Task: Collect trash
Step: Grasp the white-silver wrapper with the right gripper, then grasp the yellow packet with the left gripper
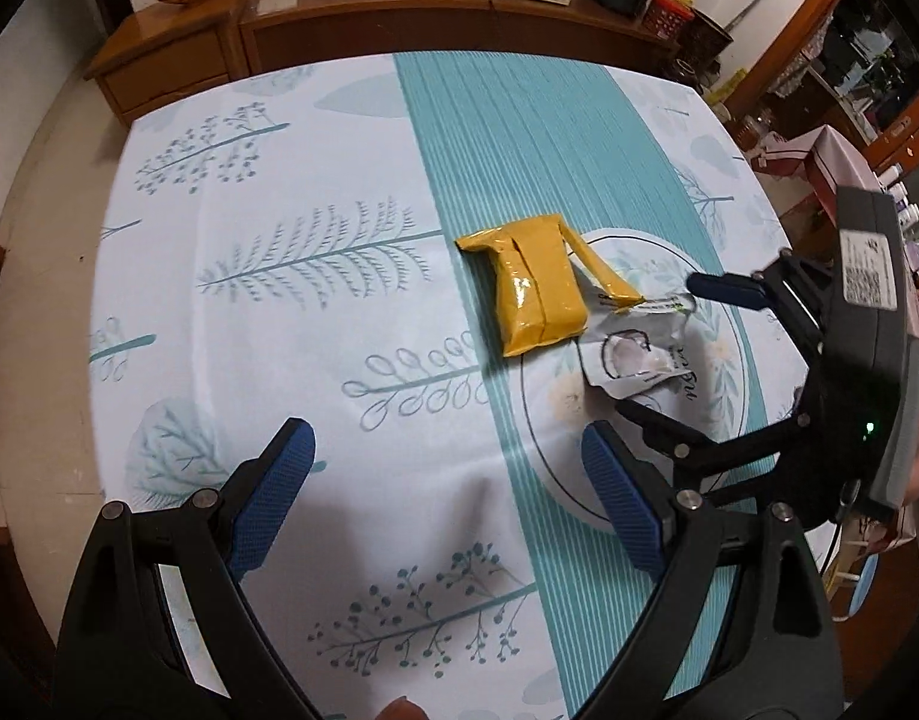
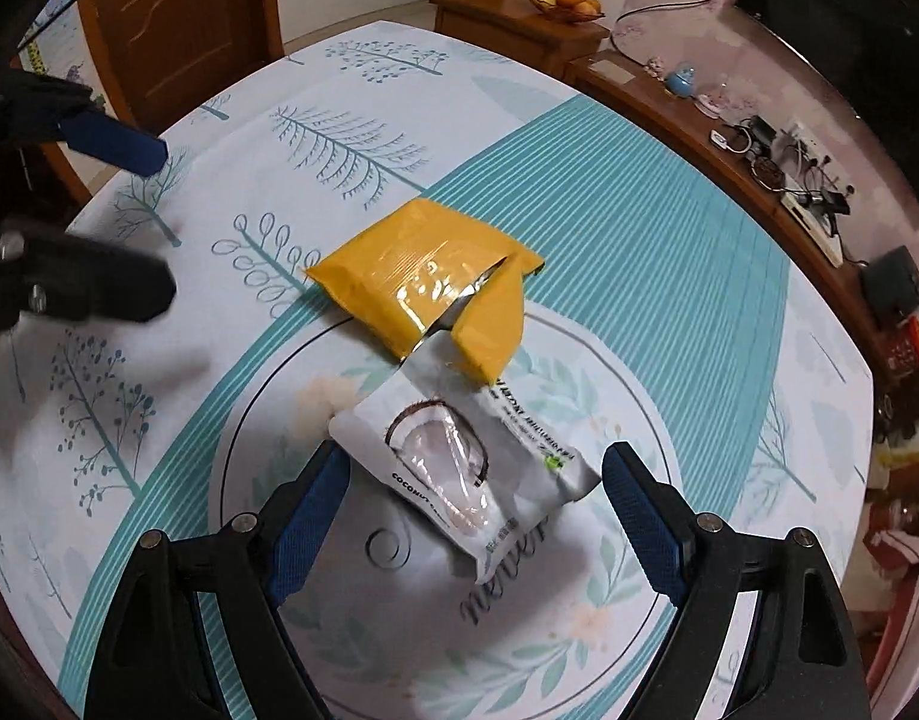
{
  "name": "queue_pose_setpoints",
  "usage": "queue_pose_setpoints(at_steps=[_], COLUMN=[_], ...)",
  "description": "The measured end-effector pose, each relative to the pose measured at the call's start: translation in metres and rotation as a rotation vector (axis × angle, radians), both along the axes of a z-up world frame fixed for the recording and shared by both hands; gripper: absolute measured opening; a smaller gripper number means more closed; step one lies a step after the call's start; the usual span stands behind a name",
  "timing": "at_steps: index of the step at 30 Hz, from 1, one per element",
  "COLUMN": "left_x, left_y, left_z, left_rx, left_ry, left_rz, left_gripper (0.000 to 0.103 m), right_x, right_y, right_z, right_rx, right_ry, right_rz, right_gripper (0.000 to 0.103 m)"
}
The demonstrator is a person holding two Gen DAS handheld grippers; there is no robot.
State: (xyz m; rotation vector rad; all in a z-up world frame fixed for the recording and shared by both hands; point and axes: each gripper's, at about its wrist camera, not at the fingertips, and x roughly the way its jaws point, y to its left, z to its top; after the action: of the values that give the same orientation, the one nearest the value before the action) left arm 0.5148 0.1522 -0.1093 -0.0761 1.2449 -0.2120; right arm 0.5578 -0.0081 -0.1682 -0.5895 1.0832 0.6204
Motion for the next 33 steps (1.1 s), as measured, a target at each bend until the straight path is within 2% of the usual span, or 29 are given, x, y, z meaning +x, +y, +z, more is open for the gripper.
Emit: queue_pose_setpoints(at_steps=[3, 4, 5, 7, 9, 13, 16, 18, 23, 28, 33], left_x=[0.006, 0.007, 0.009, 0.011, 0.015, 0.024, 0.032, 0.039, 0.057, 0.073, 0.085], left_y=[-0.004, -0.005, -0.006, -0.007, -0.007, -0.008, -0.008, -0.008, -0.011, -0.021, -0.033], left_z=[-0.004, -0.005, -0.006, -0.007, -0.007, -0.006, -0.004, -0.003, -0.001, -0.006, -0.017], left_rx=[-0.01, -0.011, -0.012, -0.015, -0.022, -0.041, -0.057, -0.07, -0.101, -0.109, -0.101], left_ry=[0.015, 0.017, 0.02, 0.022, 0.025, 0.035, 0.038, 0.042, 0.049, 0.069, 0.091], left_rz=[-0.006, -0.008, -0.011, -0.013, -0.014, -0.007, 0.001, 0.012, 0.032, 0.046, 0.062], left_gripper=[0.089, 0.089, 0.089, 0.089, 0.089, 0.089, 0.089, 0.089, 0.089, 0.089, 0.089], right_x=[0.012, 0.015, 0.016, 0.02, 0.02, 0.015, 0.006, -0.011, -0.02, -0.015, -0.008], right_y=[0.004, 0.005, 0.007, 0.01, 0.01, 0.005, 0.003, -0.005, -0.035, -0.069, -0.083], right_z=[-0.007, -0.009, -0.01, -0.012, -0.011, -0.007, -0.006, -0.001, 0.005, 0.008, 0.002], right_rx=[0.016, 0.017, 0.018, 0.029, 0.045, 0.088, 0.106, 0.119, 0.187, 0.281, 0.3], right_ry=[0.062, 0.076, 0.089, 0.119, 0.106, 0.113, 0.108, 0.093, 0.093, 0.106, 0.116], right_rz=[0.011, 0.013, 0.015, 0.016, 0.017, 0.009, -0.004, -0.037, -0.189, -0.385, -0.507], right_gripper=[0.086, 0.082, 0.07, 0.054, 0.052, 0.026, 0.019, 0.018, 0.017, 0.017, 0.016])
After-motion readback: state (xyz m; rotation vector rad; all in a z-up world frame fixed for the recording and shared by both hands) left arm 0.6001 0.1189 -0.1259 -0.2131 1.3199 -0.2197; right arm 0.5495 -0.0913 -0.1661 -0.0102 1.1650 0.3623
